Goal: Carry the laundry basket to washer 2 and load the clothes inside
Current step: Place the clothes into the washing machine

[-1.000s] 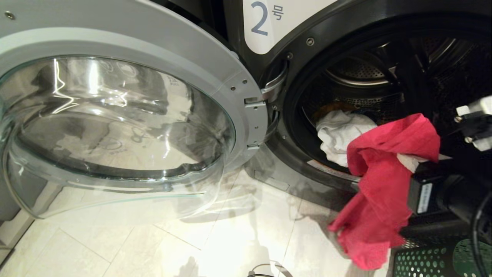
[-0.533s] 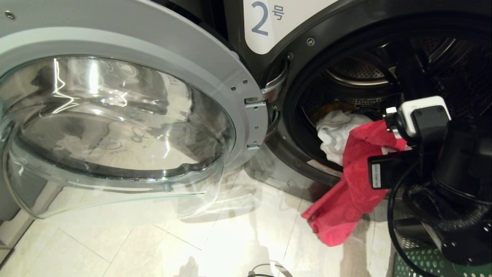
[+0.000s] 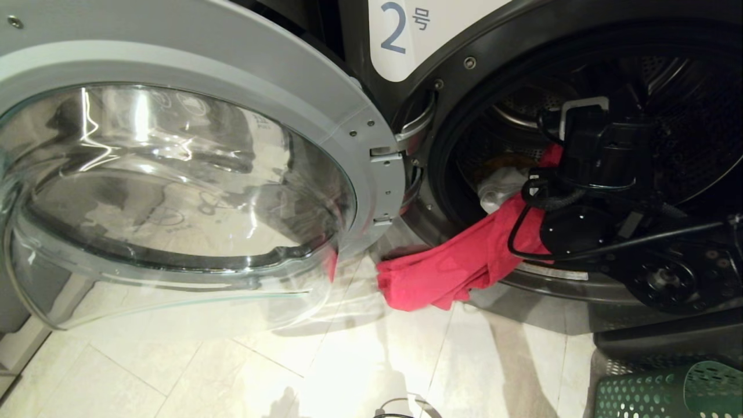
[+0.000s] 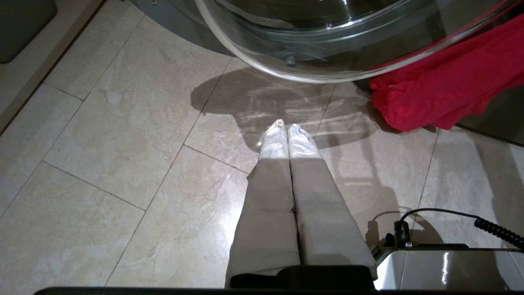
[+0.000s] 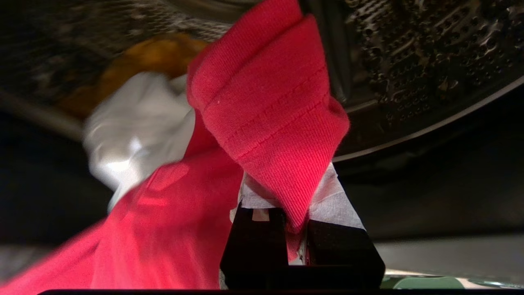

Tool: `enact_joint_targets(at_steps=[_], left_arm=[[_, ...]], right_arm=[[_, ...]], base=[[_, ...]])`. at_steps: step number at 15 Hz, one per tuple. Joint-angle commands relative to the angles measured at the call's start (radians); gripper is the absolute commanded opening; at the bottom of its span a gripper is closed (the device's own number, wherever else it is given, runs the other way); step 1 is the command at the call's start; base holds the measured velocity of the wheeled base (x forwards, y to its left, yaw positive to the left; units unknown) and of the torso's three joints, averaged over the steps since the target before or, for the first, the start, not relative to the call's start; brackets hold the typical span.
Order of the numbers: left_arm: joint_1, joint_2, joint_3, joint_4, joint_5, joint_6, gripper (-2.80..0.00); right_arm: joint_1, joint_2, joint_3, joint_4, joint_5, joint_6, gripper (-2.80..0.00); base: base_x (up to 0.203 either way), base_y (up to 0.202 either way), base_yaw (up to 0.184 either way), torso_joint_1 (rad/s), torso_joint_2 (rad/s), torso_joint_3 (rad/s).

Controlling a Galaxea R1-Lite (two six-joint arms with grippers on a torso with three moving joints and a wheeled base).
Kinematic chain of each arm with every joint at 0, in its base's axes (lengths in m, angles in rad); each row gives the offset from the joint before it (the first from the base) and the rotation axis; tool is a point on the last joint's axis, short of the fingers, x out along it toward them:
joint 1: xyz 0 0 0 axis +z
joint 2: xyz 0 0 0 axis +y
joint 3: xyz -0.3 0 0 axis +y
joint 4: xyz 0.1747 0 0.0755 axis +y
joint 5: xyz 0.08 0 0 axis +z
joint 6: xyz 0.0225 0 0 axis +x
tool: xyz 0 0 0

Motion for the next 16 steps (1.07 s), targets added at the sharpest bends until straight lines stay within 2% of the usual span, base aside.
enact_joint_targets(at_steps=[1,4,7,11,13,16], left_arm=[[0.001,0.0,0.0,-0.001,0.0,0.0,-2.8],[0.001,0.0,0.0,-0.001,0.0,0.0,-2.8],[0.001,0.0,0.0,-0.001,0.0,0.0,-2.8],[0.001,0.0,0.0,-0.001,0.0,0.0,-2.8],[0.001,0.0,0.0,-0.001,0.0,0.0,-2.8],[0.001,0.0,0.0,-0.001,0.0,0.0,-2.8]], right_arm=[[-0.046,0.098,-0.059,-0.004,-0.004,-0.003,-2.8],[-0.109,0.198,-0.211,-0.004,-0.001,-0.016,-2.8],[-0.18,0.317,-0.393,-0.003,0.008,-0.112,-2.8],[-0.218,0.441,-0.674,-0.004,0.059,-0.217,-2.8],[-0.23,0.502,-0.821,-0.007,0.099,-0.277,-2.8],[-0.27,0.536,-0.859,-0.173,0.225,-0.444,-2.8]], base=[[0.0,0.0,0.0,0.0,0.0,0.0],[0.0,0.0,0.0,0.0,0.0,0.0],[0.0,0.0,0.0,0.0,0.0,0.0],[0.0,0.0,0.0,0.0,0.0,0.0],[0.0,0.0,0.0,0.0,0.0,0.0],[0.0,0.0,0.0,0.0,0.0,0.0]])
